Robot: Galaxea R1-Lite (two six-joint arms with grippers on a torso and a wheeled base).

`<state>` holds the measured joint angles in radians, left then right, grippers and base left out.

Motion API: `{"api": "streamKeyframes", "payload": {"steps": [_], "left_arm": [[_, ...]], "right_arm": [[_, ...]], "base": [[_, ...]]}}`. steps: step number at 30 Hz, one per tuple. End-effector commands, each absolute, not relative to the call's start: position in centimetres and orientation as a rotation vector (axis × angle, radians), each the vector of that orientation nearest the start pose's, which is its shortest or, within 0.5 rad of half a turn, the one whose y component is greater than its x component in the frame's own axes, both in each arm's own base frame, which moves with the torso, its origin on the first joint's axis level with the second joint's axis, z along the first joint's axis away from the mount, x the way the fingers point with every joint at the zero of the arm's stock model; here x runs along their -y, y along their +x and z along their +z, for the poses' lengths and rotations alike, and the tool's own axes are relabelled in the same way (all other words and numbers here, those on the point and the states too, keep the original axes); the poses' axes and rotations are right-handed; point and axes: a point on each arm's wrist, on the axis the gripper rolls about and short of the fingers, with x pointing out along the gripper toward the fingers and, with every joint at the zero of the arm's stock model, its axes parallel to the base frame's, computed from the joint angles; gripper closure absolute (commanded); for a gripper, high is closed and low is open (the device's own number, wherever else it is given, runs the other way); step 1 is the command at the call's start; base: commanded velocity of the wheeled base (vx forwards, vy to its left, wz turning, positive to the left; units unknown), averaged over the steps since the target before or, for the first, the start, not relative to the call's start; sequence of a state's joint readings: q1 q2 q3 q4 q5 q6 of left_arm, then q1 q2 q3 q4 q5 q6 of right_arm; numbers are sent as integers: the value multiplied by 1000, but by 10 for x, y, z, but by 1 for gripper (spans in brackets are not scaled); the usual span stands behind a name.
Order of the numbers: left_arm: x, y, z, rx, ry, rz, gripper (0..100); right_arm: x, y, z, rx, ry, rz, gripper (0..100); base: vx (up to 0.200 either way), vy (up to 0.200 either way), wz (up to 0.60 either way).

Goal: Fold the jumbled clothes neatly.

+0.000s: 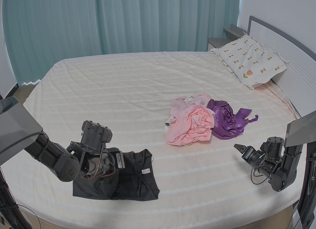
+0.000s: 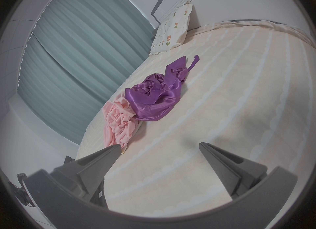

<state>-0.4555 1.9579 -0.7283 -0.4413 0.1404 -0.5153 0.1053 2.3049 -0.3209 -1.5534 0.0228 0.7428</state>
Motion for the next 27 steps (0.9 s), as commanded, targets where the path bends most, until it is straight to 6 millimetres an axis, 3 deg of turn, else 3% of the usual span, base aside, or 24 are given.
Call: {"api": "streamKeyframes", "payload": {"steps": [1,7,14,15,22,27], "left_arm": [[147,288,56,-827,-244,-97,100],[151,294,40,-856,-229,-80,100],[163,298,37,-861,-270,-83,100],[168,298,35,-864,-268,-91,0],[192,293,36,-862,-306,-134,0],[194,293,43,-846,-359,-126,0]], "right_arm": [[-32,292,-10,-450,713,-36,0],[-32,292,-11,-452,714,-37,0],[-32,292,-11,-452,714,-37,0],[-32,292,-11,-452,714,-36,0],[-30,292,-11,-452,715,-40,0],[-30,291,-12,-455,715,-42,0]], "base": [[0,0,0],[0,0,0],[0,0,0],[0,0,0],[0,0,0],[0,0,0]]}}
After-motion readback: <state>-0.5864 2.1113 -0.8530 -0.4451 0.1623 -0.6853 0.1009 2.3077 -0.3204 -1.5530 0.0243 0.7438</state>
